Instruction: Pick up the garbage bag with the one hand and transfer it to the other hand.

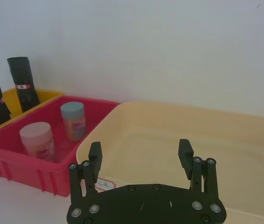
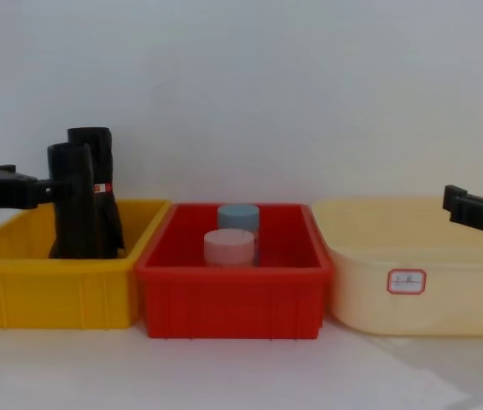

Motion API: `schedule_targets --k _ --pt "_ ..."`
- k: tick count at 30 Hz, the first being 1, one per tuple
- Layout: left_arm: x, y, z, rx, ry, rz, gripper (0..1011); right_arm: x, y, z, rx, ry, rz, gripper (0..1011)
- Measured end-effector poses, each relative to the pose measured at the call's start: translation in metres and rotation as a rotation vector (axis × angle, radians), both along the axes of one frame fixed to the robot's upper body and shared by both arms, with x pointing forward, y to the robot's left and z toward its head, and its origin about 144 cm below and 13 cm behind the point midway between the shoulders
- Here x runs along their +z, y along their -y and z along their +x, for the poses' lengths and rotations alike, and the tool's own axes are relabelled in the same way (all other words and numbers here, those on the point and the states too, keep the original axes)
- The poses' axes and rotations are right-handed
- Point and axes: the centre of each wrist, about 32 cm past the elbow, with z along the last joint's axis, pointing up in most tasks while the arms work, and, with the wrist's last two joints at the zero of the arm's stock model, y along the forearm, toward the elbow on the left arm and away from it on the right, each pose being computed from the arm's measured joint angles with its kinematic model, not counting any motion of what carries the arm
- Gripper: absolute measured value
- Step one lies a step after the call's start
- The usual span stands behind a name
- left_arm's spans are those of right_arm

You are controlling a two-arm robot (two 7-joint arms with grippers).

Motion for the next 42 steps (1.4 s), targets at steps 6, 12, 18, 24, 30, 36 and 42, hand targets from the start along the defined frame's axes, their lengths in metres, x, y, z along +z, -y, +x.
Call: schedule_targets --k 6,12,18,24,30,36,42 --pt "0.001 0.006 0.011 0.002 -0.005 0.007 1001 0.0 0.0 0.0 0.0 0.0 0.0 1000" --pt "0.001 0.014 0.02 0.002 -0.01 0.018 1001 0.0 0.0 0.0 0.0 0.0 0.0 1000" --pt "-0.001 0.022 0.028 0.006 -0.014 0.032 1001 0.0 0.0 0.0 0.0 0.0 0.0 1000" --pt "-0.002 0.027 0.033 0.011 -0.016 0.041 1001 0.0 0.0 0.0 0.0 0.0 0.0 999" --pt "-0.002 0.031 0.036 0.013 -0.016 0.048 906 0.0 0.0 0.0 0.0 0.0 0.0 999" --pt "-0.003 0.033 0.038 0.015 -0.017 0.051 739 0.0 0.0 0.0 0.0 0.0 0.0 1000" --pt "-0.002 0.035 0.039 0.015 -0.016 0.053 577 0.0 0.0 0.0 0.0 0.0 0.0 1000"
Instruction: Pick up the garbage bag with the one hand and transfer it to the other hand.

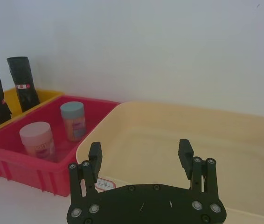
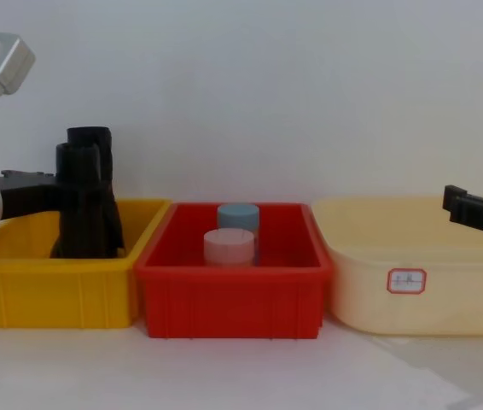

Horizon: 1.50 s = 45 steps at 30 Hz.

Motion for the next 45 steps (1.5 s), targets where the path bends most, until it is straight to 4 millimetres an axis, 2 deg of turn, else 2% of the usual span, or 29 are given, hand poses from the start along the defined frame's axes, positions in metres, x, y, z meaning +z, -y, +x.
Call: schedule_targets --k 4,14,20,29,32,38,45 --pt "0.0 0.0 0.0 0.0 0.0 0.001 478 0.0 0.0 0.0 0.0 0.0 0.0 1000" --pt "0.008 -0.003 -0.001 -0.031 0.019 0.001 412 0.004 0.004 0.002 0.033 -0.001 0.001 1000" --pt "0.024 -0.006 -0.002 -0.075 0.069 -0.004 390 0.015 0.009 0.007 0.093 0.006 0.008 1000" --pt "0.054 -0.005 0.001 -0.129 0.162 -0.011 380 0.044 0.022 0.018 0.19 0.042 0.017 1000" --pt "0.074 0.0 0.005 -0.154 0.209 -0.024 381 0.052 0.027 0.02 0.214 0.055 0.019 999" --pt "0.098 0.018 0.014 -0.199 0.247 -0.05 380 0.062 0.035 0.022 0.247 0.071 0.006 1000" --pt "0.107 0.036 0.021 -0.257 0.231 -0.066 380 0.07 0.043 0.022 0.268 0.071 -0.042 999"
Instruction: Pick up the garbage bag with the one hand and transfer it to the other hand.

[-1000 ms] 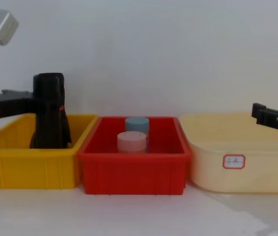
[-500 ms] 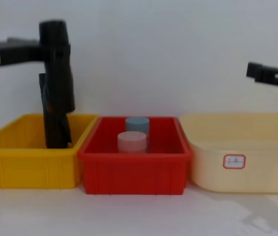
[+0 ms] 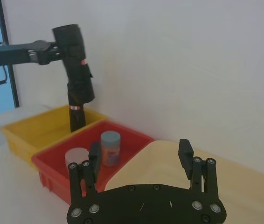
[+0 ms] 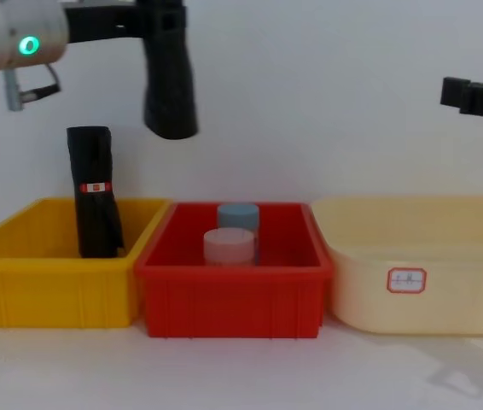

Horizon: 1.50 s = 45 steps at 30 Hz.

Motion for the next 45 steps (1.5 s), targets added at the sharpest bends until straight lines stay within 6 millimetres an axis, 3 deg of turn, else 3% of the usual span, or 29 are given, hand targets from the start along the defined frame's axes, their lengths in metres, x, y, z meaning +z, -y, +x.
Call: schedule_targets --k 10,25,45 --pt "-0.007 0.031 0.004 -0.122 -0.061 0.035 380 0.008 0.008 0.003 0.018 -0.003 -0.105 999" --pt "-0.01 0.06 -0.002 -0.223 -0.085 0.042 380 0.008 0.008 0.023 0.064 -0.024 -0.203 1000" --pt "-0.015 0.089 -0.005 -0.262 -0.102 0.022 380 -0.008 -0.015 0.058 0.139 -0.083 -0.097 999"
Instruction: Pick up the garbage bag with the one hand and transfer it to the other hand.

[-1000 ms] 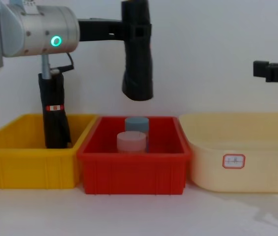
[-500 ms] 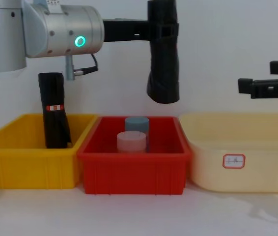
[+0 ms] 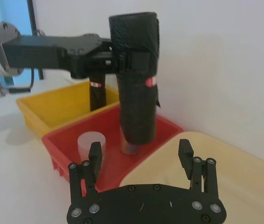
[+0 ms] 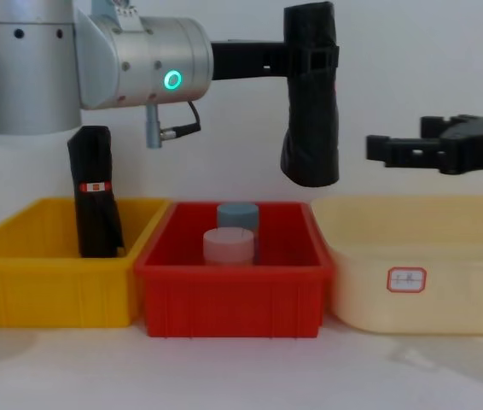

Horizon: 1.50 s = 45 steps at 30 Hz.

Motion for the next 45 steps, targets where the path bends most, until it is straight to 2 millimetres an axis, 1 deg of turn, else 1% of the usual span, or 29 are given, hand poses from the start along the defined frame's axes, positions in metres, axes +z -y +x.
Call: schedule_targets --k 3,7,19,36,45 --pt "-0.002 0.004 0.001 0.001 -0.006 -0.006 380 -0.001 -0.004 0.005 0.008 -0.006 0.014 1000" --pt "-0.005 0.008 0.002 0.003 -0.012 -0.013 380 -0.004 -0.012 0.018 0.019 -0.015 0.038 1000" --pt "-0.008 0.019 0.006 0.004 -0.027 -0.031 380 -0.01 -0.026 0.04 0.029 -0.022 0.069 1000" --pt "-0.009 0.031 0.006 -0.007 -0.045 -0.042 380 -0.017 -0.037 0.062 0.024 -0.004 0.102 1000" --pt "-0.009 0.034 0.002 -0.019 -0.056 -0.051 380 -0.02 -0.039 0.068 0.012 0.002 0.115 999"
